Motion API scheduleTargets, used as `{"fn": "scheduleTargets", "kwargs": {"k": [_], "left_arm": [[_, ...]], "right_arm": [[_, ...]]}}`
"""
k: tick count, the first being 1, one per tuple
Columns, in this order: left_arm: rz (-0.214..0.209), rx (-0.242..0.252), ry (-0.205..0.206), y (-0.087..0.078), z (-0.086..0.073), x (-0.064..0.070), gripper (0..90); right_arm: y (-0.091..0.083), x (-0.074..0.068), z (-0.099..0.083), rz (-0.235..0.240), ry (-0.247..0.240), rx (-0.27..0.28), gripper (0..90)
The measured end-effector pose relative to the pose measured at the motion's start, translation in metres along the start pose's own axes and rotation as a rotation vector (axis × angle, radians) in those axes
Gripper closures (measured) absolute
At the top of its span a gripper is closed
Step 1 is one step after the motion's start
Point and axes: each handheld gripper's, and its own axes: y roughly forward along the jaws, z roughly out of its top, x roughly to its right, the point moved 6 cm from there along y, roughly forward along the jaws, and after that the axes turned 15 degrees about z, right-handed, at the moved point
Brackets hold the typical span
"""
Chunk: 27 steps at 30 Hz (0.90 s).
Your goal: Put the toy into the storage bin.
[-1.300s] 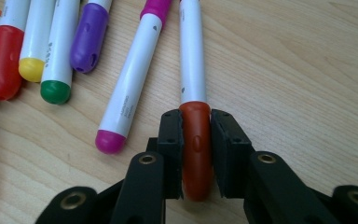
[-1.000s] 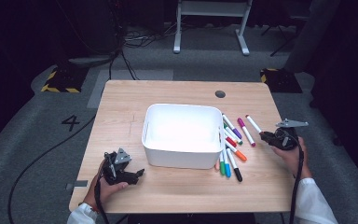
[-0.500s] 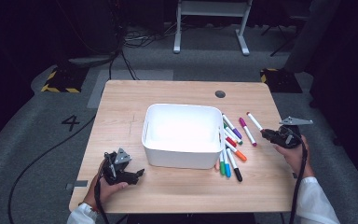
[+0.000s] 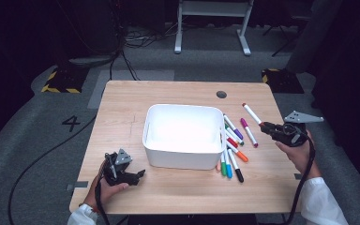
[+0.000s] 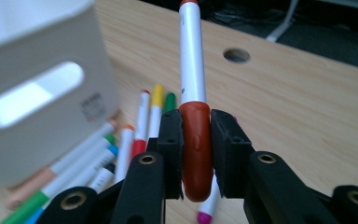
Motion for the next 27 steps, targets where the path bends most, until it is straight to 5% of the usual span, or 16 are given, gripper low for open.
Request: {"fn": "scheduleTargets", "kwargs": {"k": [8, 15, 20, 27], "left_arm": [[0.000, 0.000, 0.001, 0.000, 0.000, 0.000, 14.7], [0.000, 0.000, 0.001, 0.000, 0.000, 0.000, 14.8], [0.000, 0.000, 0.002, 0.000, 0.000, 0.000, 14.8], [0.000, 0.000, 0.001, 0.000, 0.000, 0.000, 14.8]], "right_arm": [[0.006, -0.050, 0.047, 0.109, -0.119, 0.028, 75.1], [0.030, -0.096, 0.076, 0.199, -0.213, -0.038, 75.1], [0.047, -0.118, 0.085, 0.251, -0.259, -0.068, 75.1], [0.085, -0.149, 0.079, 0.312, -0.345, -0.205, 75.1]]}}
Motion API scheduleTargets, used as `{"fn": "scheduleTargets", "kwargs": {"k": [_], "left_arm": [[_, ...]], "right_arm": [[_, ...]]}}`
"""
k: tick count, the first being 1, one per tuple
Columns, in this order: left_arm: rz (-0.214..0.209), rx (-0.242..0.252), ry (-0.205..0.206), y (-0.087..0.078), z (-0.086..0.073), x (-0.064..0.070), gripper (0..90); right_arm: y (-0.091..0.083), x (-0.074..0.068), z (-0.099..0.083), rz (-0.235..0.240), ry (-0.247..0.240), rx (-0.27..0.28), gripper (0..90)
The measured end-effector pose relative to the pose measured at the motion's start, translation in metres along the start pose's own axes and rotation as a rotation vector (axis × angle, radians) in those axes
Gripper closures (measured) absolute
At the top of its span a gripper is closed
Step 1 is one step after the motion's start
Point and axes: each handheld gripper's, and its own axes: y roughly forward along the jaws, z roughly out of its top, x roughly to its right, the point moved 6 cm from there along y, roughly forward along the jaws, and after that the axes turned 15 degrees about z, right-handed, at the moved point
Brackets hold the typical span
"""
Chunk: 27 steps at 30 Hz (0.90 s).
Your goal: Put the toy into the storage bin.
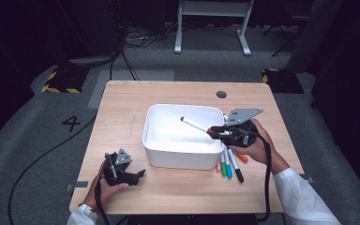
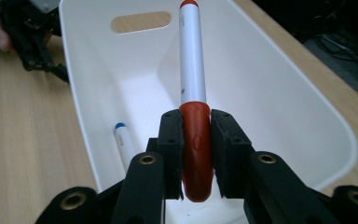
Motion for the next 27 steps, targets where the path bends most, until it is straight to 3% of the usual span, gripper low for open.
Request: {"fn": "scheduleTargets", "kwargs": {"k": [8, 18, 23, 27], "left_arm": [[0.000, 0.000, 0.001, 0.000, 0.000, 0.000, 14.8], [0.000, 0.000, 0.000, 0.000, 0.000, 0.000, 14.8], [0.000, 0.000, 0.000, 0.000, 0.000, 0.000, 14.8], [-0.002, -0.001, 0.000, 0.000, 0.000, 0.000, 14.8]], "right_arm": [[0.032, -0.016, -0.004, 0.104, -0.040, -0.157, 75.0], [0.041, -0.014, -0.007, 0.170, -0.035, -0.244, 75.0], [0.042, -0.014, -0.008, 0.187, -0.028, -0.247, 73.7], [0.037, -0.012, -0.006, 0.170, -0.016, -0.207, 67.1]]}}
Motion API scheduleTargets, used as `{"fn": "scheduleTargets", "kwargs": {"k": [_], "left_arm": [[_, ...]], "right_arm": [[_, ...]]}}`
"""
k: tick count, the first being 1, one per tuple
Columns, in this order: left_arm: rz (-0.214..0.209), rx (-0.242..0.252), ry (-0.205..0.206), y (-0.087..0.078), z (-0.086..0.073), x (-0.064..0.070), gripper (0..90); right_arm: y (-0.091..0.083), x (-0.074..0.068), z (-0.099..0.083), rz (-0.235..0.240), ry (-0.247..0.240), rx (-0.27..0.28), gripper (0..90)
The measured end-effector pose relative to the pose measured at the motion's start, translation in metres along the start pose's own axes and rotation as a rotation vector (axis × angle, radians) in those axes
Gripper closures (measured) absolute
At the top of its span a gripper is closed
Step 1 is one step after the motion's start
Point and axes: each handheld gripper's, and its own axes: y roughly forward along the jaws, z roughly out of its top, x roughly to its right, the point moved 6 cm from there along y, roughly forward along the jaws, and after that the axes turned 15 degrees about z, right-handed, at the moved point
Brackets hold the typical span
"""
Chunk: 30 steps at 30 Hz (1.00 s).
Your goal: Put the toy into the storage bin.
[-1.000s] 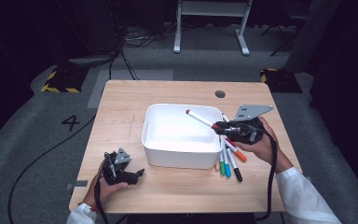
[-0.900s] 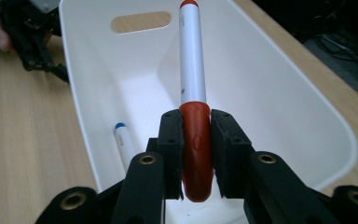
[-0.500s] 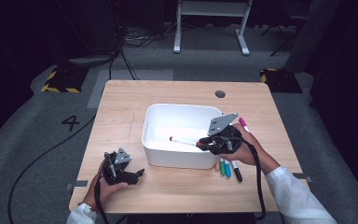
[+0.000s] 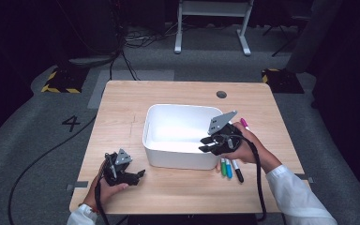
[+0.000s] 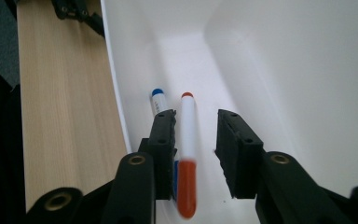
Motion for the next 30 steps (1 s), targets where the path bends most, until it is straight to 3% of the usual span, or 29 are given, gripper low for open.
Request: {"fn": "scheduleTargets", "kwargs": {"k": [2, 3, 4, 11, 15, 17, 19, 22, 27, 29, 30], "left_arm": [[0.004, -0.002, -0.003, 0.000, 0.000, 0.000, 14.8], [0.004, -0.002, -0.003, 0.000, 0.000, 0.000, 14.8], [0.003, -0.002, -0.003, 0.000, 0.000, 0.000, 14.8], [0.004, -0.002, -0.003, 0.000, 0.000, 0.000, 14.8], [0.004, -0.002, -0.003, 0.000, 0.000, 0.000, 14.8], [0.003, -0.002, -0.003, 0.000, 0.000, 0.000, 14.8], [0.003, -0.002, -0.004, 0.000, 0.000, 0.000, 14.8], [0.004, -0.002, -0.003, 0.000, 0.000, 0.000, 14.8], [0.000, -0.002, -0.002, 0.000, 0.000, 0.000, 14.8], [0.000, -0.001, -0.003, 0.000, 0.000, 0.001, 14.8], [0.001, -0.001, -0.003, 0.000, 0.000, 0.000, 14.8]], "right_arm": [[-0.007, 0.002, 0.001, -0.030, -0.002, 0.034, 63.6], [-0.015, 0.002, 0.000, -0.051, 0.004, 0.077, 60.7], [-0.015, 0.002, 0.000, -0.051, 0.004, 0.077, 60.7], [-0.058, 0.011, -0.013, -0.189, 0.053, 0.203, 55.2], [-0.081, 0.018, -0.028, -0.276, 0.098, 0.256, 54.6], [-0.095, 0.031, -0.046, -0.351, 0.138, 0.278, 54.6], [-0.097, 0.034, -0.051, -0.362, 0.155, 0.273, 54.6], [-0.101, 0.051, -0.073, -0.424, 0.196, 0.254, 54.7], [-0.092, 0.082, -0.109, -0.488, 0.288, 0.197, 55.0], [-0.084, 0.094, -0.123, -0.461, 0.350, 0.208, 55.1], [-0.080, 0.102, -0.133, -0.474, 0.376, 0.191, 55.1]]}}
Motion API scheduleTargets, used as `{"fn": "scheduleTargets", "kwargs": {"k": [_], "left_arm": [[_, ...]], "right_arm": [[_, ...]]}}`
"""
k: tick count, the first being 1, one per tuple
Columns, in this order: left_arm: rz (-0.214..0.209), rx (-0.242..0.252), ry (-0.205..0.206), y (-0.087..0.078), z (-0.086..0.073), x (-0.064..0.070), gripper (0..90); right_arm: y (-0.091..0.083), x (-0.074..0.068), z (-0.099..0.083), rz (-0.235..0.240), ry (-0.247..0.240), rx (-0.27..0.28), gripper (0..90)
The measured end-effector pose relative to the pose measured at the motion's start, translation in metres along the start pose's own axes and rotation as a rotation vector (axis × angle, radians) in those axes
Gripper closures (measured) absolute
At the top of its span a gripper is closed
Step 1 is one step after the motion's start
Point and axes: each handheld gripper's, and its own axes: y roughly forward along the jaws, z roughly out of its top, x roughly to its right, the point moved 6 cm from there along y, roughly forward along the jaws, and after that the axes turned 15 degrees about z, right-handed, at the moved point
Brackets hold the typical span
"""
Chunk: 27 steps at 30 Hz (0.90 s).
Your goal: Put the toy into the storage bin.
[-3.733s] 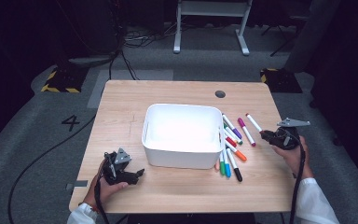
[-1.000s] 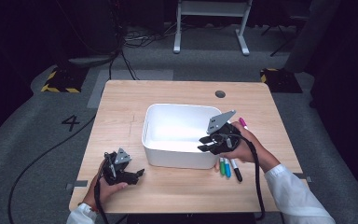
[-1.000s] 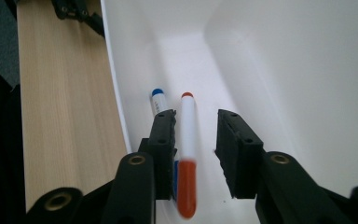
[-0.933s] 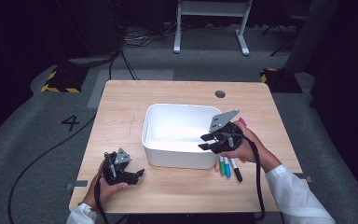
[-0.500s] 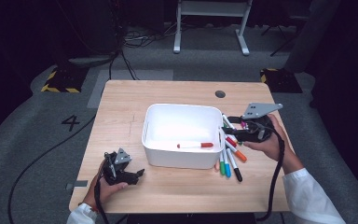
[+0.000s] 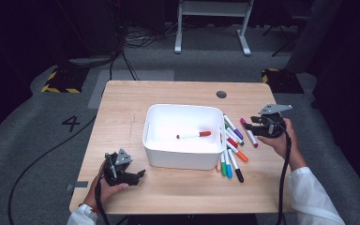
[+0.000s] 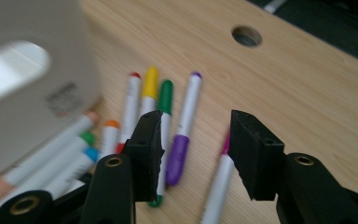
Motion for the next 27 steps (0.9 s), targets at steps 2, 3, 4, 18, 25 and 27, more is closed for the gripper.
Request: {"fn": "scheduleTargets", "kwargs": {"k": [2, 3, 4, 18, 25, 27], "left_arm": [[0.000, 0.000, 0.000, 0.000, 0.000, 0.000, 14.8], [0.000, 0.000, 0.000, 0.000, 0.000, 0.000, 14.9], [0.000, -0.001, -0.001, 0.000, 0.000, 0.000, 14.9], [-0.005, 0.006, 0.007, 0.000, 0.000, 0.001, 15.0], [-0.004, 0.006, 0.005, 0.000, 0.000, 0.001, 15.0], [-0.005, 0.006, 0.005, 0.000, 0.000, 0.001, 15.0]], "right_arm": [[0.009, 0.010, -0.011, -0.019, 0.038, -0.027, 55.3], [0.013, 0.015, -0.016, -0.010, 0.060, -0.031, 55.3], [0.018, 0.019, -0.022, -0.007, 0.086, -0.031, 55.9], [0.051, 0.043, -0.059, -0.038, 0.194, -0.097, 63.6], [0.047, 0.039, -0.073, -0.014, 0.168, -0.097, 76.6], [0.043, 0.036, -0.076, -0.009, 0.161, -0.101, 76.7]]}}
